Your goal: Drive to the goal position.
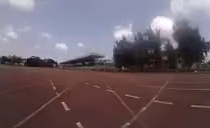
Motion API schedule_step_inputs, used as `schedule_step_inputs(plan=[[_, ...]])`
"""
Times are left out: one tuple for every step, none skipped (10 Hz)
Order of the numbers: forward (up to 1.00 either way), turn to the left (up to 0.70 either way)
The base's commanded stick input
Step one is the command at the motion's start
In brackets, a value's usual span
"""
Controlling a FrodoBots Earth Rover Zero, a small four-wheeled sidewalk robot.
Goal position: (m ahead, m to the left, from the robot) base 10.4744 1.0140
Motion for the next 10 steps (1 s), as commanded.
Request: schedule_step_inputs(plan=[[0.7, 0.0], [0.7, 0.0], [0.7, 0.0], [0.7, 0.0], [0.7, 0.0], [0.7, 0.0], [0.7, 0.0], [0.7, 0.0], [0.7, 0.0], [0.7, 0.0]])
